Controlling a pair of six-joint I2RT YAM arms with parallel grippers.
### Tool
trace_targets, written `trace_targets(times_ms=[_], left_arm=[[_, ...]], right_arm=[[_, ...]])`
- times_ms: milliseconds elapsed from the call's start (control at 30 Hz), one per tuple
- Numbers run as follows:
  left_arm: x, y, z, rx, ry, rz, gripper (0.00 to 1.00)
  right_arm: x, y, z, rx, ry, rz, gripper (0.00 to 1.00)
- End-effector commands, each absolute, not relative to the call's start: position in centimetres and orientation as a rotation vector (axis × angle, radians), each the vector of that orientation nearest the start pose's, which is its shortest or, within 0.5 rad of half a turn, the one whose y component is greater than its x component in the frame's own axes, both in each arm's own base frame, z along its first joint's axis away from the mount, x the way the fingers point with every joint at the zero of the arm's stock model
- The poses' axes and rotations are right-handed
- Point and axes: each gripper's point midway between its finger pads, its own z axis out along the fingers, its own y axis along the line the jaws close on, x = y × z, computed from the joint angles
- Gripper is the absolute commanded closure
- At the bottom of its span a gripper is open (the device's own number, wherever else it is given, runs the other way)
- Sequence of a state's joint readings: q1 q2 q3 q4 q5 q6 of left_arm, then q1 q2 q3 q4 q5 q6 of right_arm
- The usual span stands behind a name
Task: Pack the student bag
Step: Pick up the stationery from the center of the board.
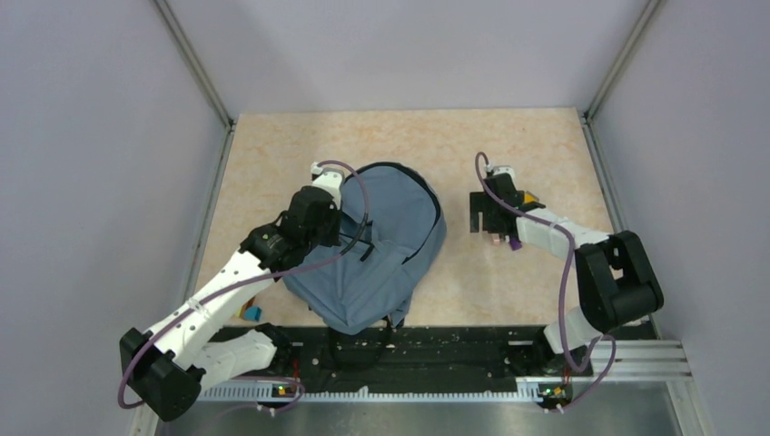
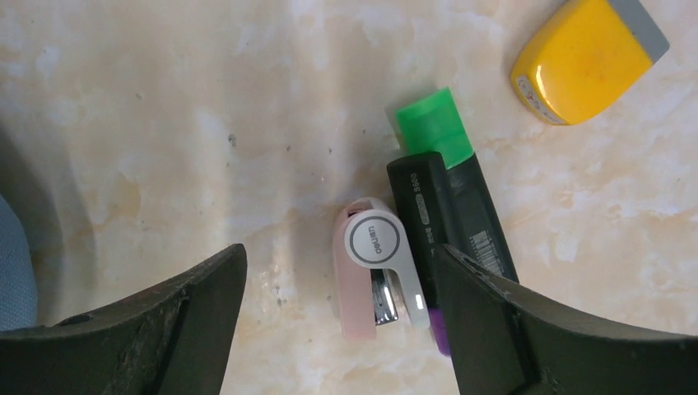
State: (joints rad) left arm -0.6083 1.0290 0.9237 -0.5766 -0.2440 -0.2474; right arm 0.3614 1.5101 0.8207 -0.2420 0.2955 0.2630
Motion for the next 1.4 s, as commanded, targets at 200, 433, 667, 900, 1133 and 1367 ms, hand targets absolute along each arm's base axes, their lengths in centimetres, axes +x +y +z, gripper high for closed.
trace_targets(times_ms=[200, 433, 667, 900, 1133, 1367], left_arm=[[27.9, -13.8, 21.0, 0.226, 2.117, -0.168, 1.0], [28.0, -13.8, 20.8, 0.227, 2.122, -0.16, 1.0], [28.1, -13.6, 20.6, 0.225, 2.13, -0.145, 1.0], [28.2, -13.5, 20.5, 0.22, 2.131, -0.135, 1.0], [28.2, -13.5, 20.5, 0.222, 2.134, -0.139, 1.0], [28.2, -13.4, 20.5, 0.217, 2.132, -0.135, 1.0]], right_arm=[[37.2, 8.8, 5.4, -0.054, 2.41, -0.113, 0.24], [36.4, 10.8, 5.2, -0.105, 2.438, 0.034, 0.37], [35.8, 8.3, 4.6, -0.069, 2.47, -0.144, 0.38], [34.8, 7.9, 4.5, -0.101, 2.505, -0.161, 0.38], [34.0, 8.9, 4.6, -0.14, 2.526, -0.082, 0.49], [33.8, 8.9, 5.0, -0.138, 2.52, -0.072, 0.6]])
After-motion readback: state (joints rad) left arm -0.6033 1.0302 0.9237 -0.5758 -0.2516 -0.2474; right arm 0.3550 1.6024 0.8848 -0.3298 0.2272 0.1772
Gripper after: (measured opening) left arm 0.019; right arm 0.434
